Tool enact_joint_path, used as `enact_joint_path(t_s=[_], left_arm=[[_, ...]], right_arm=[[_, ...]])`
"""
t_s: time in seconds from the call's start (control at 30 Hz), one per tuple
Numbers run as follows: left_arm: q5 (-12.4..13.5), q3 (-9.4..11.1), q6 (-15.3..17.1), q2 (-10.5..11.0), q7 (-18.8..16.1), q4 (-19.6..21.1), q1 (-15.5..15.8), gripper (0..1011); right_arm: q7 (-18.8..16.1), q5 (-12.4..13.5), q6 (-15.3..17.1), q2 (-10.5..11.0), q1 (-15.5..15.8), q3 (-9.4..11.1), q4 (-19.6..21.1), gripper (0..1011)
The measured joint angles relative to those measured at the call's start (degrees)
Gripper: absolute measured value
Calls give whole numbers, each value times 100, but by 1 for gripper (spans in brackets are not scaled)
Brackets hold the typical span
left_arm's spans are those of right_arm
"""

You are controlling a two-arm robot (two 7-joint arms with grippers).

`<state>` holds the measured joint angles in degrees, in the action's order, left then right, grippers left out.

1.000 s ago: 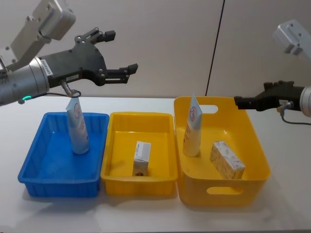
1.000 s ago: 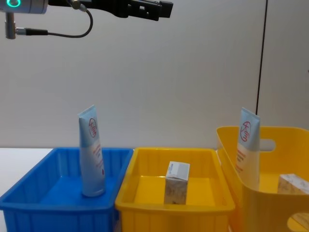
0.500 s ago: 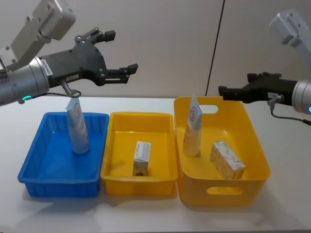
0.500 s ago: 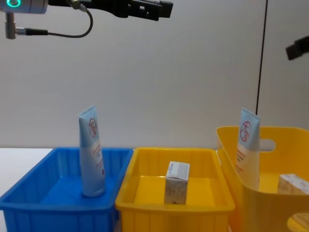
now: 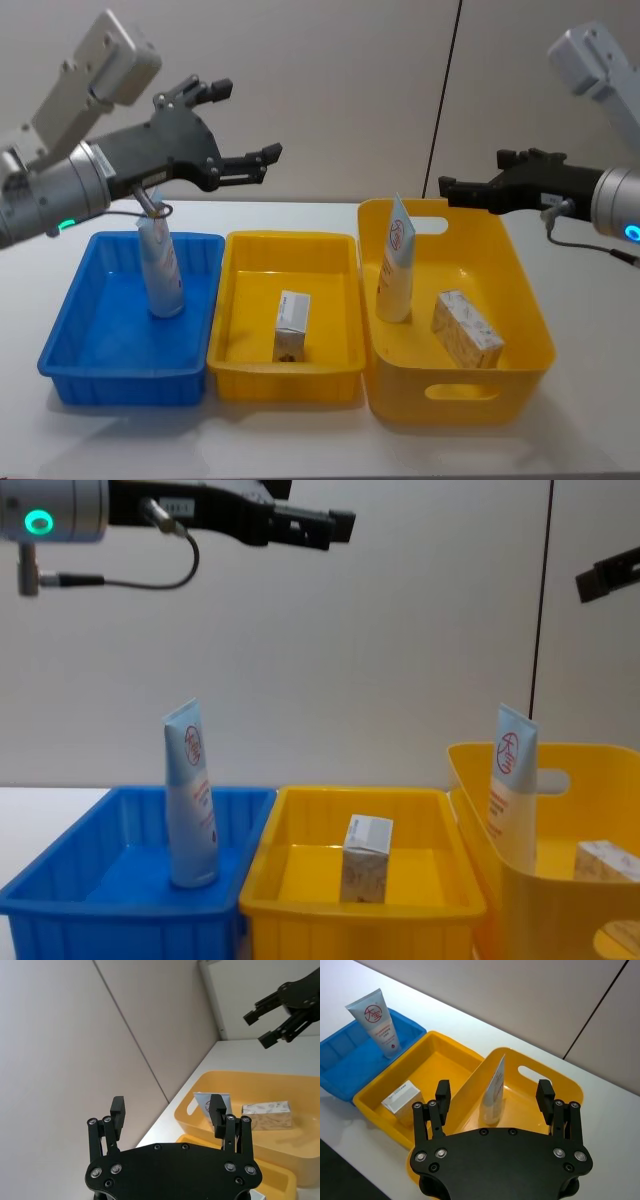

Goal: Bimanual collaborative sorting of washing and personal care products

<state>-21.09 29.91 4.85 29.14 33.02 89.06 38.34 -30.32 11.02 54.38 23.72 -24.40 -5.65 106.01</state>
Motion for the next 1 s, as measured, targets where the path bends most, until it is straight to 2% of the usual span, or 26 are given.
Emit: enact_joint_path(t_s=[0.13, 0.3, 0.33, 1.0], left_arm=[[84, -36, -38, -64, -281, 36, -216, 1001], [184, -77, -82, -139, -611, 79, -474, 1001], [200, -84, -89, -151, -668, 87, -518, 1001], [651, -266, -279, -491, -2186, 279, -1673, 1001]], right_arm=[[102, 22, -203, -17, 101, -32, -19, 1002], [333, 71, -655, -56, 321, -97, -61, 1002], [333, 71, -655, -56, 321, -97, -61, 1002], [1125, 231, -2212, -187, 1070, -317, -206, 1002]])
